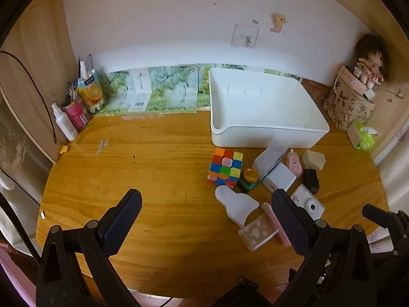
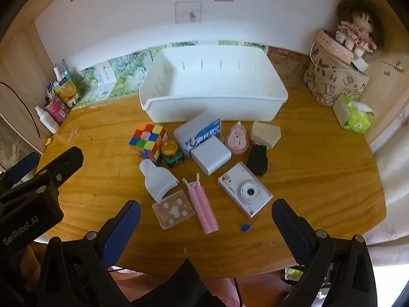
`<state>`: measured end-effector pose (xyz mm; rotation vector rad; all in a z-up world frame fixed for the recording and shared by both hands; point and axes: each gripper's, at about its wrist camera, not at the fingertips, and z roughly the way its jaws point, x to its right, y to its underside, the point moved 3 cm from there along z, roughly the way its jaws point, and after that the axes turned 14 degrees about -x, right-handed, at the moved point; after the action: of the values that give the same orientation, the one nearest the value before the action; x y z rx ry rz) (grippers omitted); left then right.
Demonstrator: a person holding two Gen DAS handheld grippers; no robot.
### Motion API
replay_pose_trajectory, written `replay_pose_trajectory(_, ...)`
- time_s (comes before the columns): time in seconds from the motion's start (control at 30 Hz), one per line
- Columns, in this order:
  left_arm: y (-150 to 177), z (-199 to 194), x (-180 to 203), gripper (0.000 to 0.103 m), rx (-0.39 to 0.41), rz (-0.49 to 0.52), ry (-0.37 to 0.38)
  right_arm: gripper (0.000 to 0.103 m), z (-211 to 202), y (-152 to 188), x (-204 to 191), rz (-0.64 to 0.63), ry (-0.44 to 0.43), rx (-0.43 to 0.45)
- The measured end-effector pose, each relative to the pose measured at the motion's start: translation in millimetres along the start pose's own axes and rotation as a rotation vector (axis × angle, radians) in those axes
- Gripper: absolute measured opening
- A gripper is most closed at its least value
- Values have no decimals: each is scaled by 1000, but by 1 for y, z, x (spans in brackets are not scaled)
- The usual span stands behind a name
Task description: Organize rigid objects
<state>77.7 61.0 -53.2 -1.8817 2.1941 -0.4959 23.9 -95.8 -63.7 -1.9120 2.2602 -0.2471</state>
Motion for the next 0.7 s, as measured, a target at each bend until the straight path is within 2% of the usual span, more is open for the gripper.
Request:
replay_pose_trajectory(0.33,-2,13,3,101,-65,1,5,103,8,2,9,-3,-5,-46)
replay_pose_trajectory(0.7,0,39,25,101,-205,-75,-35,103,27,-16,41,-69,-21,-90)
